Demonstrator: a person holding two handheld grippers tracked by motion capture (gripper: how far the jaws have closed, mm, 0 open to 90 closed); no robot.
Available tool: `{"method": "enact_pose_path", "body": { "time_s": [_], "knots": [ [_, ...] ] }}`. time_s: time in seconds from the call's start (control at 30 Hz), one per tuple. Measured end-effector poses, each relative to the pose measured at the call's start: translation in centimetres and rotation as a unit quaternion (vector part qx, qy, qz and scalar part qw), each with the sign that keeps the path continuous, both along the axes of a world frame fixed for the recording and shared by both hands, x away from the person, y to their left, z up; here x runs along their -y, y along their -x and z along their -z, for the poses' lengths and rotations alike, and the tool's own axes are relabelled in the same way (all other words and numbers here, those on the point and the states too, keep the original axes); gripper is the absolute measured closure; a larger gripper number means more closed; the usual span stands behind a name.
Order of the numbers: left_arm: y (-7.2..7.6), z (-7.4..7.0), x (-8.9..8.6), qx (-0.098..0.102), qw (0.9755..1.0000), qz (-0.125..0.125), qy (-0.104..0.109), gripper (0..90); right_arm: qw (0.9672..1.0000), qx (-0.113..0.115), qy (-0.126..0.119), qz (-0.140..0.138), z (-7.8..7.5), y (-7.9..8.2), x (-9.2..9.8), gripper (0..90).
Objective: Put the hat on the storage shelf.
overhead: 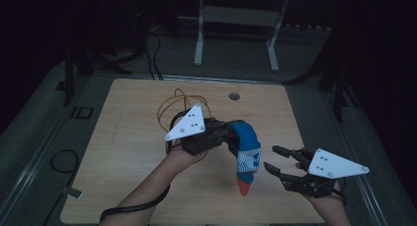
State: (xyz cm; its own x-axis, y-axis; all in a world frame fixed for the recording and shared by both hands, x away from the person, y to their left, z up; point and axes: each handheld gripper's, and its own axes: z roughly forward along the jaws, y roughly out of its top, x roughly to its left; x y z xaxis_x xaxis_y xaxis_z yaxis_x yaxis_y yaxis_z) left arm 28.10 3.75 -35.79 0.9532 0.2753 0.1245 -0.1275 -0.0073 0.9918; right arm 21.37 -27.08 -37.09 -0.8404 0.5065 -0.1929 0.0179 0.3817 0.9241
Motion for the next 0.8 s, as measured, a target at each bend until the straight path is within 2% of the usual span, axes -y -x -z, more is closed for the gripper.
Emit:
{"method": "enact_pose_path", "body": {
  "time_s": [0.03,0.07,0.1,0.13,0.2,0.23,0.27,0.33,0.37,0.43,0.5,0.63,0.8],
  "knots": [
    [0.0,0.0,-0.1,-0.002,0.9998,0.022,-0.003,89.0,1.0,-0.001,-0.003,-0.001,0.1,0.1,-0.2,46.6],
    [0.1,0.1,-0.1,0.002,0.9995,0.03,-0.006,89.0,1.0,-0.002,-0.005,-0.005,0.1,0.1,-0.4,45.7],
    [0.0,0.1,-0.1,-0.005,0.9984,0.056,-0.009,89.0,0.9999,-0.004,-0.008,-0.012,0.2,0.2,-0.6,45.3],
    [0.1,0.2,-0.1,-0.003,0.9972,0.074,-0.008,89.0,0.9997,-0.005,-0.013,-0.02,0.3,0.5,-1.0,45.0],
    [0.2,0.2,0.0,-0.006,0.9953,0.096,-0.011,89.0,0.9995,-0.005,-0.012,-0.028,0.5,0.8,-1.5,45.1],
    [0.3,0.2,0.1,0.001,0.9949,0.1,-0.013,89.0,0.9995,-0.005,-0.012,-0.028,0.5,0.8,-1.5,45.1],
    [0.3,0.3,0.2,-0.002,0.994,0.108,-0.015,89.0,0.9993,-0.007,-0.013,-0.033,0.5,0.9,-1.8,46.1],
    [0.4,0.3,0.3,0.004,0.9925,0.121,-0.017,89.0,0.999,-0.003,-0.017,-0.042,0.7,1.3,-2.2,49.8],
    [0.4,0.3,0.3,0.0,0.9915,0.129,-0.018,89.0,0.9989,0.006,-0.018,-0.044,0.8,1.7,-2.5,53.5],
    [0.4,0.3,0.4,0.002,0.9907,0.134,-0.019,89.0,0.9989,0.01,-0.017,-0.044,0.8,1.9,-2.6,54.9],
    [0.5,0.4,0.5,0.003,0.9905,0.136,-0.017,88.9,0.9989,0.014,-0.017,-0.041,1.0,2.0,-2.7,64.8],
    [0.5,0.6,0.7,0.002,0.9907,0.134,-0.023,88.9,0.9995,0.008,-0.014,-0.027,1.2,1.9,-2.7,87.6],
    [0.1,0.9,0.3,-0.004,0.9925,0.118,-0.029,88.8,0.9996,0.0,-0.021,-0.017,1.2,1.6,-2.4,89.6]
  ]
}}
